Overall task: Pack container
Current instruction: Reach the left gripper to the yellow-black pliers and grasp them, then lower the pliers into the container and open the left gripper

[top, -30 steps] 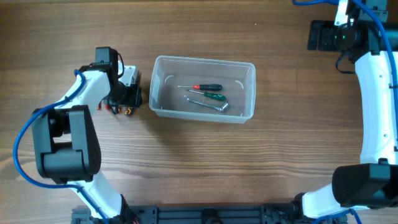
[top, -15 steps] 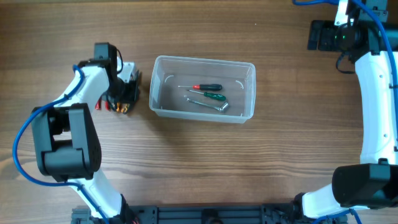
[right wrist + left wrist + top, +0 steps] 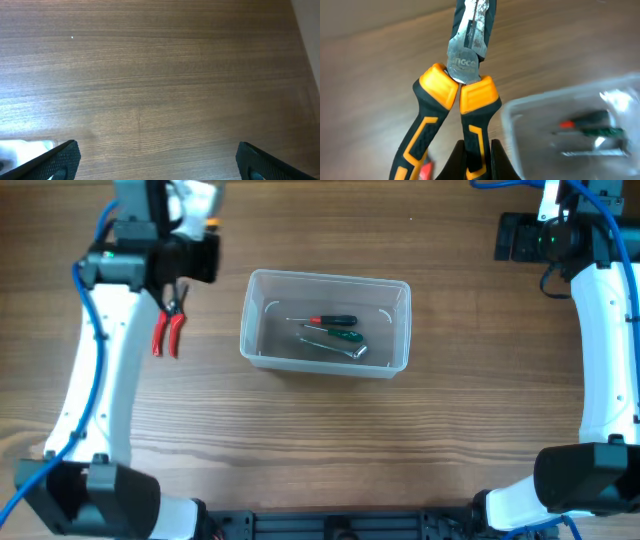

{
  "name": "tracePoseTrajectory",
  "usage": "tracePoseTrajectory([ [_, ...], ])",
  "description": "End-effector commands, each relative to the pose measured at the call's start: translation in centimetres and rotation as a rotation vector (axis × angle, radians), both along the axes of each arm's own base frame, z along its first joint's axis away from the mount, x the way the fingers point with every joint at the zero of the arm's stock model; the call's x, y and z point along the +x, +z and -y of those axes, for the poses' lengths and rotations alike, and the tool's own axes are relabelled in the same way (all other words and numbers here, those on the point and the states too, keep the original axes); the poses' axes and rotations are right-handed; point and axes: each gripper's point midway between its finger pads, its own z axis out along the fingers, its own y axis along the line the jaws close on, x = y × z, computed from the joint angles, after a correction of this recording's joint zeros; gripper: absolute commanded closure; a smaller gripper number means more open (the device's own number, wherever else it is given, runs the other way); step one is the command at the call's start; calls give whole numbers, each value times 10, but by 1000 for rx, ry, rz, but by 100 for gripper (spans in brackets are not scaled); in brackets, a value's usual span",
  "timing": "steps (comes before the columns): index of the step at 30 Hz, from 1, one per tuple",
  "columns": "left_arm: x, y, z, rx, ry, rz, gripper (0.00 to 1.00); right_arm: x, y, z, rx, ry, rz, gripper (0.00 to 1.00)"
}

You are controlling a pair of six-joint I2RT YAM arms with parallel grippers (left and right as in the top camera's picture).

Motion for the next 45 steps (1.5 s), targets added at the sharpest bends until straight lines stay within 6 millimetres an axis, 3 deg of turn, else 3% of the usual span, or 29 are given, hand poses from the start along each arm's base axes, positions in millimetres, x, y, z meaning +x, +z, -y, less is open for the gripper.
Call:
tracePoseTrajectory([
  [1, -23, 24, 83, 116, -444, 130, 96, 1, 1, 1, 10, -20, 8, 0],
  [5, -57, 14, 146, 275, -816, 189, 96, 1, 1, 1, 10, -20, 8, 0],
  [8, -70, 0, 166, 300, -915, 165, 96, 1, 1, 1, 10, -20, 8, 0],
  [13, -84, -56, 165, 309, -976, -47, 96, 1, 1, 1, 10, -20, 8, 0],
  [19, -86, -129, 167, 296, -1010, -263, 96, 1, 1, 1, 10, -20, 8, 0],
  [26, -91, -181, 169, 274, -1029, -400, 96, 1, 1, 1, 10, -20, 8, 0],
  [33, -94, -193, 169, 273, -1031, -433, 89, 1, 1, 1, 9, -20, 8, 0],
  [36, -95, -193, 169, 271, -1026, -438, 81, 1, 1, 1, 10, -20, 8, 0],
  [38, -95, -192, 169, 262, -1000, -449, 69, 1, 1, 1, 10, -20, 8, 0],
  [39, -97, -193, 168, 262, -1000, -457, 67, 1, 1, 1, 10, -20, 8, 0],
  [45, -99, -180, 166, 256, -978, -450, 71, 1, 1, 1, 10, -20, 8, 0],
])
